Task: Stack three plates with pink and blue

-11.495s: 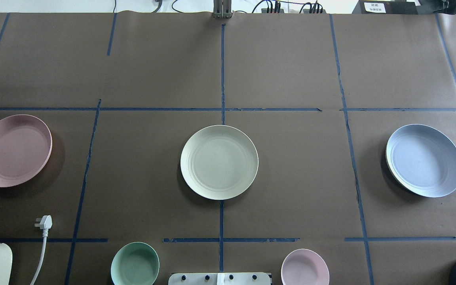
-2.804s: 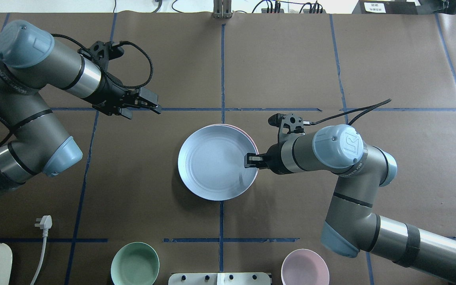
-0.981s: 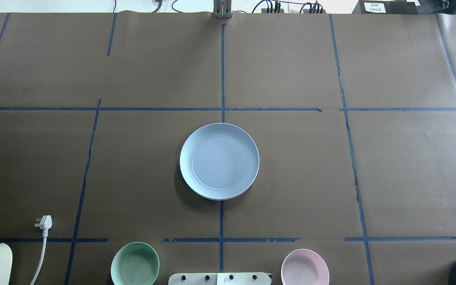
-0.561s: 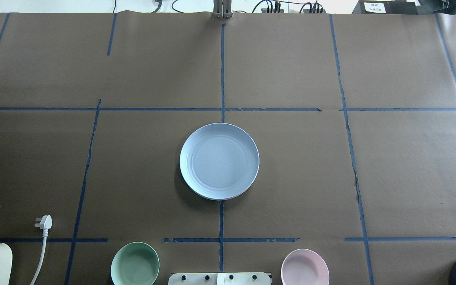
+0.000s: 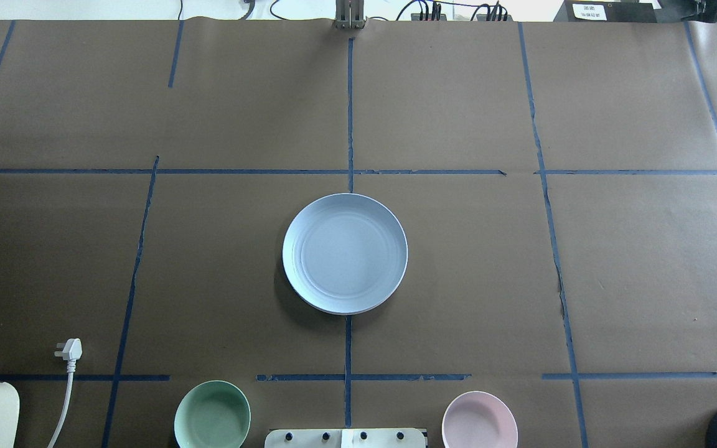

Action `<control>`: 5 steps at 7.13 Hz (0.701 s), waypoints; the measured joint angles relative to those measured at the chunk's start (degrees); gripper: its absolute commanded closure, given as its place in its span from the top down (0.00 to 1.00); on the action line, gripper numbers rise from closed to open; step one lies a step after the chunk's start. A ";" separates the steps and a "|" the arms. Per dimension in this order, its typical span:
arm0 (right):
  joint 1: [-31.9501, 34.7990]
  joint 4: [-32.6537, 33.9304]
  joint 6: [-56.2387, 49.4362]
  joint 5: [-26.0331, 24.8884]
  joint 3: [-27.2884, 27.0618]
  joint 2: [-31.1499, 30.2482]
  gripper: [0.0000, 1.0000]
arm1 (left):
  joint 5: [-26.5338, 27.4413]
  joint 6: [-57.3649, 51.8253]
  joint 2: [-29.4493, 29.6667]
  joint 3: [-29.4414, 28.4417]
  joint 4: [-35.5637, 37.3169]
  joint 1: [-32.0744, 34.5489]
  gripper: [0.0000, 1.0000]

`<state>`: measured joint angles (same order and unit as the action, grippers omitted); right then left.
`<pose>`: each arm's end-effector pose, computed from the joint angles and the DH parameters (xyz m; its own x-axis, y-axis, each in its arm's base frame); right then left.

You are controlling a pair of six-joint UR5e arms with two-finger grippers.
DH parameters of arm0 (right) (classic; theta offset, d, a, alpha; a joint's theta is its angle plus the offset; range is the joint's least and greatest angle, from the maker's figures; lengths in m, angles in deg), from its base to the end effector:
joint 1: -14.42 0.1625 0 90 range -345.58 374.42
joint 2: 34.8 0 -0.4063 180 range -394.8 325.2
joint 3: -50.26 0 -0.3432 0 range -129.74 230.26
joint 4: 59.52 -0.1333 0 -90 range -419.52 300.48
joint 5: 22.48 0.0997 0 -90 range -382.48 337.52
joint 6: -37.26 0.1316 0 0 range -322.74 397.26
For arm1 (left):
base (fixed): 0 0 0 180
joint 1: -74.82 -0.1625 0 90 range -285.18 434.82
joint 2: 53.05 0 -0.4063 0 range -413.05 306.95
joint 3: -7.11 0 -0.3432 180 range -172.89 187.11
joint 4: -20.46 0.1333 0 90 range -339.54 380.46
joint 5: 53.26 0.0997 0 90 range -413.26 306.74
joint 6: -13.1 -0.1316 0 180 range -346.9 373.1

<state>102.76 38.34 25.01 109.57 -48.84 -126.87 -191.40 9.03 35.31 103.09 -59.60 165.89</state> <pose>0.0328 -0.4253 0.6257 0.7195 -0.2236 0.6575 0.1859 0.9742 0.1279 -0.0431 -0.4205 0.6398 0.6655 -0.0143 -0.7463 -0.0287 0.9986 -0.0447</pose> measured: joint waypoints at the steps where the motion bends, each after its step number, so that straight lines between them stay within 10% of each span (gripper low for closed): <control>1: -0.01 -0.03 0.05 0.05 0.18 0.07 1.00 | 0.06 -0.01 -0.02 -0.06 -0.01 0.00 1.00; 5: -0.16 -0.06 0.21 0.46 1.28 0.13 1.00 | 0.26 -0.71 -1.01 -0.11 -2.05 -0.01 1.00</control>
<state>102.60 38.28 25.22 110.02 -47.56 -126.74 -191.13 8.32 34.31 102.98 -61.65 165.88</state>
